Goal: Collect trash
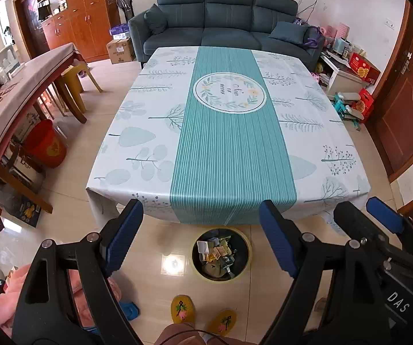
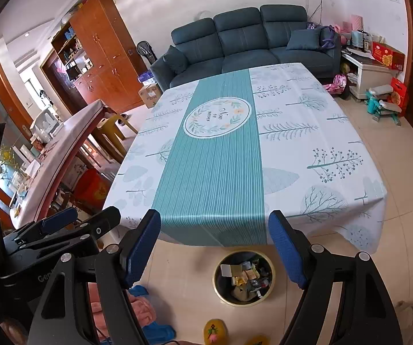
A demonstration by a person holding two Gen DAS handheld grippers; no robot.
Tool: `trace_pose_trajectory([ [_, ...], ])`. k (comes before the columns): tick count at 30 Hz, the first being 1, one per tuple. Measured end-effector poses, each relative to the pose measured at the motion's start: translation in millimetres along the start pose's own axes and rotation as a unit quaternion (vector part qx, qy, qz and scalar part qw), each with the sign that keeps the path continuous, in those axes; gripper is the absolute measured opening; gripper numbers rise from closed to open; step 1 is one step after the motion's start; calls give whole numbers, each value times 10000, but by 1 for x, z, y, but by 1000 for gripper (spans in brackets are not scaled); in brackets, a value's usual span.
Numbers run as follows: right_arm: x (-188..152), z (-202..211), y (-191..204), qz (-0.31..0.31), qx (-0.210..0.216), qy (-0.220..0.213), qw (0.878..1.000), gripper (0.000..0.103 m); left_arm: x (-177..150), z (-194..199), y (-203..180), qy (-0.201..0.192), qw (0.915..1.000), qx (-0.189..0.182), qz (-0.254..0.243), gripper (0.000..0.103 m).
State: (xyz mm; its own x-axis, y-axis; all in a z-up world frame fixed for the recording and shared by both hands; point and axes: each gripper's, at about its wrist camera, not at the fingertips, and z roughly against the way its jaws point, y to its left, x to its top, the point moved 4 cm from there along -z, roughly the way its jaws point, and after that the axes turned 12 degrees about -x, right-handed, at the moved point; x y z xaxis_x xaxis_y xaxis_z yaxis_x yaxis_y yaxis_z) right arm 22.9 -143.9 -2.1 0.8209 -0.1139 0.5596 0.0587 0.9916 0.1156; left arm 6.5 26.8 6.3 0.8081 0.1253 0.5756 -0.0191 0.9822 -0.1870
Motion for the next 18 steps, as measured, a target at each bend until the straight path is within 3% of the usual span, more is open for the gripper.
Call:
trace_pose_trajectory([
  [18, -1, -1, -6, 5, -36, 24, 10000, 79, -6, 4, -5, -14, 10000, 10, -36, 81],
])
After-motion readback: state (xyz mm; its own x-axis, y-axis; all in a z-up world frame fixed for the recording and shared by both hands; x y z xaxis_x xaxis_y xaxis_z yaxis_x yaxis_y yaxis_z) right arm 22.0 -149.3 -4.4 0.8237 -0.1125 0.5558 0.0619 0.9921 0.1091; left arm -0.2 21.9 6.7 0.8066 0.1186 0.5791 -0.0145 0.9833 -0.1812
